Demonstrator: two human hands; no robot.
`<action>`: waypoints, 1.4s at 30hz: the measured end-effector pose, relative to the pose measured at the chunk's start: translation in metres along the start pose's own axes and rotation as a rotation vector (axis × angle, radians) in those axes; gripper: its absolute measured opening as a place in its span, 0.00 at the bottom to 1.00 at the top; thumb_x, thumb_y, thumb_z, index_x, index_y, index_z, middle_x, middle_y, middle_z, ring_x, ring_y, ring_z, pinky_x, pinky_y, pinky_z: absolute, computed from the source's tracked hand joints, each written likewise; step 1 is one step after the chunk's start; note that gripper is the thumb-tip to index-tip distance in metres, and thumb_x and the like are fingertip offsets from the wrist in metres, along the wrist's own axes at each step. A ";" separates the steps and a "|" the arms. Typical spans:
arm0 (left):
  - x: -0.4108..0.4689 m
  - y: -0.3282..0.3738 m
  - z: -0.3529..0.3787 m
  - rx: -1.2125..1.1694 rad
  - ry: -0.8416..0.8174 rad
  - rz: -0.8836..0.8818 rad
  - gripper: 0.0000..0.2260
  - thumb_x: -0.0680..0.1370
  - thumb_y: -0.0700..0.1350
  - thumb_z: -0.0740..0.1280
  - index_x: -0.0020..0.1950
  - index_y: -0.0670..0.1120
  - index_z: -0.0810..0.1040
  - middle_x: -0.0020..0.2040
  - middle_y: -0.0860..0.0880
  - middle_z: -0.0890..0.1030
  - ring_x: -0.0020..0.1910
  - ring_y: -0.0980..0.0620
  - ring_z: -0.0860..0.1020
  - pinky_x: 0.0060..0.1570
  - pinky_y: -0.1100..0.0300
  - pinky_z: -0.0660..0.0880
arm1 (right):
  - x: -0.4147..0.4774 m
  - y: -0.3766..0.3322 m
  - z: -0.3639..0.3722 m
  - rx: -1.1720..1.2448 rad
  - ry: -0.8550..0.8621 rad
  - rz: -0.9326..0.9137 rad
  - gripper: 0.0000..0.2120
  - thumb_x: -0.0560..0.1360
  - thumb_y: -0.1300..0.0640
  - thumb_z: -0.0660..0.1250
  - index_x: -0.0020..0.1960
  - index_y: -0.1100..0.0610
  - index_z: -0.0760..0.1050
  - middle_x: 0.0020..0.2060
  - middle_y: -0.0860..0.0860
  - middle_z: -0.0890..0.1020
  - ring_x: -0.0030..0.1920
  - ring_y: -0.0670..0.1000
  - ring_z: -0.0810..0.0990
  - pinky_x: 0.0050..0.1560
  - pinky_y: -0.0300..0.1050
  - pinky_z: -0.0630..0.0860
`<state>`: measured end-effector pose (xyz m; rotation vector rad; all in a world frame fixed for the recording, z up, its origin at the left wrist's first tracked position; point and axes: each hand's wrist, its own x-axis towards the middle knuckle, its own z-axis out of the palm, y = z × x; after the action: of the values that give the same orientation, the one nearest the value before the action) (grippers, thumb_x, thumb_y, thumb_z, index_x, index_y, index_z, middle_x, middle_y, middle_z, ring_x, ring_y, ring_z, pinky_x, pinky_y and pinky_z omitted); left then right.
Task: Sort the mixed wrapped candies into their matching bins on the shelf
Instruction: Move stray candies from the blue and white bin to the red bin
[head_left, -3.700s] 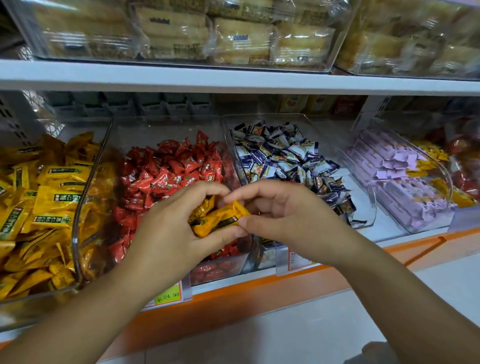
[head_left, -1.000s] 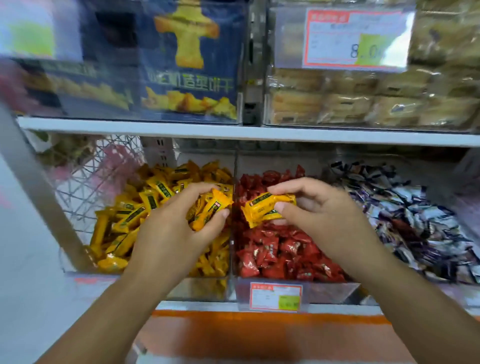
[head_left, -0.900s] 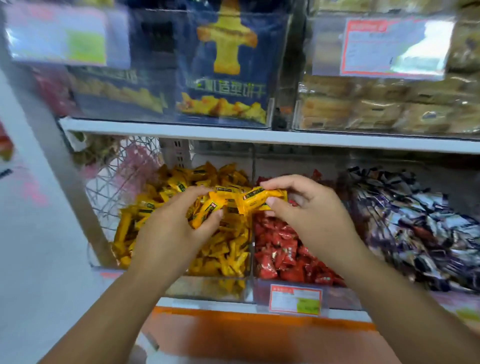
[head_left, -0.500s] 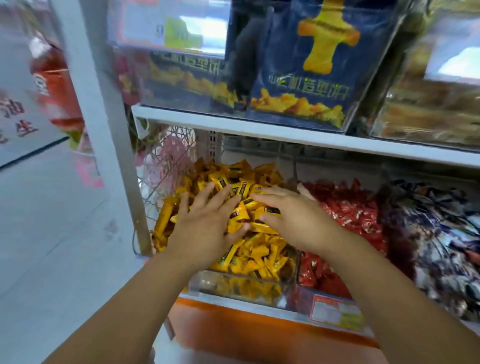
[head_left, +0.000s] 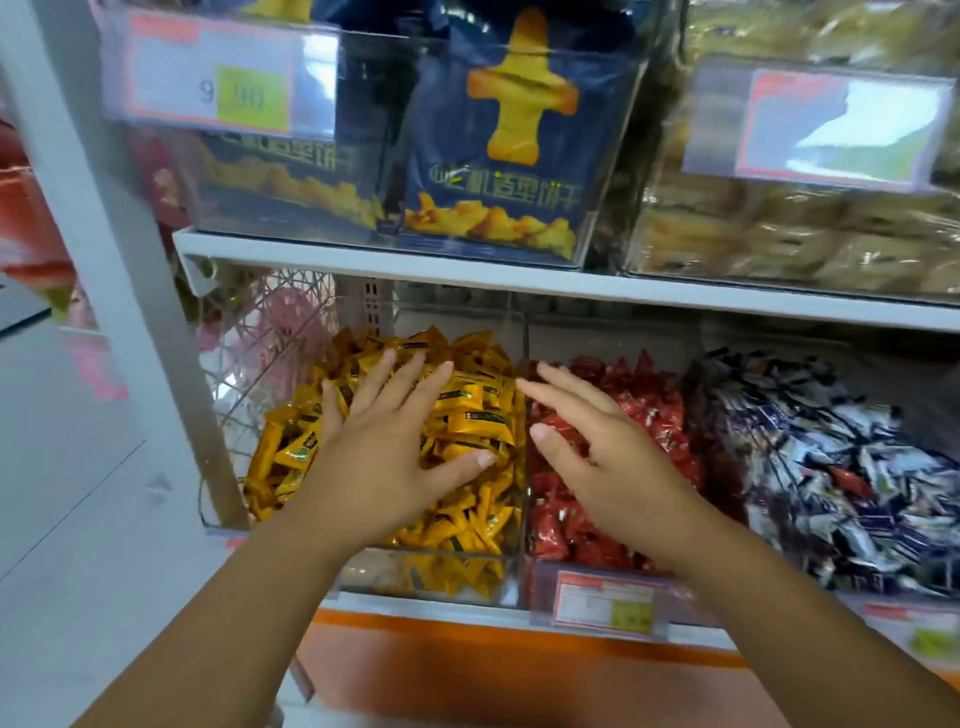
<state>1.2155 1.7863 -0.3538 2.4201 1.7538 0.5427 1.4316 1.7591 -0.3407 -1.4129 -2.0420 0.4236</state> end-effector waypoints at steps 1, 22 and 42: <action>0.001 0.009 0.000 -0.022 0.022 0.031 0.44 0.63 0.78 0.41 0.77 0.62 0.45 0.79 0.60 0.43 0.75 0.60 0.34 0.74 0.42 0.35 | -0.008 0.005 -0.009 0.005 0.026 0.019 0.19 0.81 0.49 0.58 0.70 0.36 0.64 0.73 0.34 0.59 0.74 0.35 0.52 0.73 0.37 0.51; 0.018 0.187 0.089 -0.301 -0.143 0.482 0.31 0.71 0.72 0.50 0.73 0.66 0.52 0.70 0.65 0.67 0.66 0.63 0.69 0.59 0.66 0.66 | -0.123 0.154 -0.154 -0.195 0.152 0.569 0.15 0.78 0.61 0.65 0.57 0.43 0.78 0.48 0.45 0.79 0.36 0.38 0.74 0.34 0.27 0.68; 0.018 0.186 0.097 -0.154 -0.234 0.488 0.34 0.69 0.74 0.40 0.63 0.60 0.71 0.61 0.65 0.73 0.59 0.62 0.70 0.56 0.67 0.61 | -0.081 0.109 -0.142 0.385 0.203 0.330 0.21 0.76 0.55 0.69 0.66 0.40 0.71 0.61 0.39 0.78 0.54 0.38 0.80 0.56 0.38 0.76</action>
<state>1.4205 1.7540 -0.3860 2.6665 0.9928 0.3938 1.6219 1.7147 -0.3197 -1.4791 -1.4727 0.7359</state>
